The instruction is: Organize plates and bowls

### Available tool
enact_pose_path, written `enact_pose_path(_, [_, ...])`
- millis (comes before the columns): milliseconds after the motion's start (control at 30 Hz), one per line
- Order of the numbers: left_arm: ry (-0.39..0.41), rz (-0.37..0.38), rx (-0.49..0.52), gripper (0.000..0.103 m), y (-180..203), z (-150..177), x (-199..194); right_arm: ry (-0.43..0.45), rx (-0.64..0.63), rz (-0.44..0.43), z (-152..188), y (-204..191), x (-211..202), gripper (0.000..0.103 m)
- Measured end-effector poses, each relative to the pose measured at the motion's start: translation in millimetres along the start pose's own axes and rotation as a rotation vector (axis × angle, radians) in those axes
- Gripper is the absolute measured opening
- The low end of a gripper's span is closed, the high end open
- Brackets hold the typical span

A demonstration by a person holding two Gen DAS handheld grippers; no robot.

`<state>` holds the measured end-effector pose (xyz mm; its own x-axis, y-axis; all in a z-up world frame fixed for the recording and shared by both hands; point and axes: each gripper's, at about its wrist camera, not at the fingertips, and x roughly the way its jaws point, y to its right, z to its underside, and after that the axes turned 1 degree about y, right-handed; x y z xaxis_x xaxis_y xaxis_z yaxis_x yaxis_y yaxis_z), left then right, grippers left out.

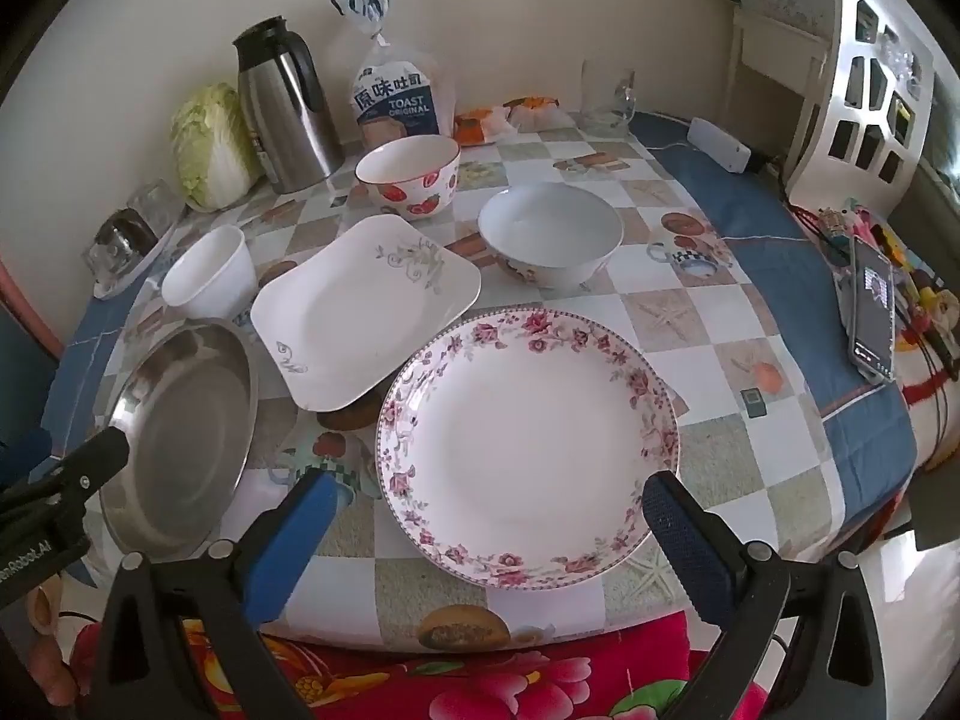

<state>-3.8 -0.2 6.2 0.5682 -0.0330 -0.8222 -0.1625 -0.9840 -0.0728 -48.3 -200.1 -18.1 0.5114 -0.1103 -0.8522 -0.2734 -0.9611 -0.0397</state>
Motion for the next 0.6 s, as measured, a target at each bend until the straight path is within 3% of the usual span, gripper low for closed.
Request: enact_pose_path(600, [0.022, -0.028, 0.031, 0.103, 6.6, 1.1, -4.1, 0.027, -0.017, 0.009, 0.9, -3.5, -4.4, 0.103])
